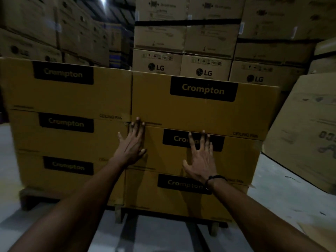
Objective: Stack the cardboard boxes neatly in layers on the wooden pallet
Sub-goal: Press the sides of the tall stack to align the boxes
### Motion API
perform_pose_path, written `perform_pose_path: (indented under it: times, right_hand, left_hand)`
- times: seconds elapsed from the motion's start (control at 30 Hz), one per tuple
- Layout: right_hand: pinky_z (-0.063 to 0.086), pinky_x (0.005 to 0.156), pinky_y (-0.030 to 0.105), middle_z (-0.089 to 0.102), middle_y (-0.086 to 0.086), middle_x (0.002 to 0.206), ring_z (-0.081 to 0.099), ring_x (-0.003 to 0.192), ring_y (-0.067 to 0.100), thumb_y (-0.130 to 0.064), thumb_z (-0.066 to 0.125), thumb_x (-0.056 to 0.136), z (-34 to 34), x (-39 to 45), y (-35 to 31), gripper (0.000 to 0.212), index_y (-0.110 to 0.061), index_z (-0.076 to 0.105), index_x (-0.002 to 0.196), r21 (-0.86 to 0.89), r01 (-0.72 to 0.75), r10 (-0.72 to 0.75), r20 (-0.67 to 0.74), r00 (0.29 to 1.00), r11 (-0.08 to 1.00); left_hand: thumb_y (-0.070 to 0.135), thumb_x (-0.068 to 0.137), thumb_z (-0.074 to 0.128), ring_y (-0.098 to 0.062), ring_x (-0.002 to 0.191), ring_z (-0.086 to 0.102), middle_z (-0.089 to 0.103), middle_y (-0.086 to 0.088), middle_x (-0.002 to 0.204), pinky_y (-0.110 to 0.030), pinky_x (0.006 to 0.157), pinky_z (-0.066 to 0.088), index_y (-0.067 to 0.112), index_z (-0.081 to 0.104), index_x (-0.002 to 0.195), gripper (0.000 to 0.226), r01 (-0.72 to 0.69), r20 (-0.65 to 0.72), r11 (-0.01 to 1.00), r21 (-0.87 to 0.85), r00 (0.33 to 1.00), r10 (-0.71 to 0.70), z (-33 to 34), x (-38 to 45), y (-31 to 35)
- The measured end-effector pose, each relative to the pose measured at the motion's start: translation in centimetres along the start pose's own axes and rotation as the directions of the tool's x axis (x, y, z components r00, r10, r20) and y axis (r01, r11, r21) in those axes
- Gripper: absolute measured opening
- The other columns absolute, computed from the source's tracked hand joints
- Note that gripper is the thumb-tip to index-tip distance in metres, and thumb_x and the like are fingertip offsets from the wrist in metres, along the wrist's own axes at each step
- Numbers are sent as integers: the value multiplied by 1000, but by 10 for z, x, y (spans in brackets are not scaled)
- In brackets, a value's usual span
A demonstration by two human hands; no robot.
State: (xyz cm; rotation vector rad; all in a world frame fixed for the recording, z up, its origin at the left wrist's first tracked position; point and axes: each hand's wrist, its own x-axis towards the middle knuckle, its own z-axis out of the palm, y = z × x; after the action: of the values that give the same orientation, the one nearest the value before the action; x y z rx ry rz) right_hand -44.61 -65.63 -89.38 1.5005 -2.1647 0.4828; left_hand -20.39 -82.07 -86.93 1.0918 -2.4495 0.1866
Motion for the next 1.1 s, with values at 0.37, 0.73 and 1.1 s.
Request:
perform_pose_path:
  times: [0.37,0.73,1.1]
  right_hand:
    - [-1,127,56,-30,3,167,-26,154,31,-50,50,102,-13,75,-123,91,-24,-14,162,-154,339,-357,-114,927,928]
    - [-4,125,60,-42,12,159,-37,147,39,-68,39,99,15,99,-152,98,-17,-18,161,-329,334,-360,-21,933,883]
    - [-3,125,61,-24,15,168,-24,153,39,-71,44,95,30,96,-145,101,-20,-10,163,-325,379,-434,-114,894,867]
  left_hand:
    - [34,104,56,-38,155,-19,-34,-2,165,-66,119,9,27,-13,163,91,135,-207,967,-216,962,-180,-2,-8,-67]
    - [1,93,56,-45,138,-45,-56,-9,149,-66,121,-4,22,-34,154,111,131,-161,904,-408,964,-212,25,12,-52]
    - [-12,90,50,-40,144,-40,-53,3,152,-44,85,60,32,-24,158,110,74,-220,899,-433,958,-185,32,6,-53]
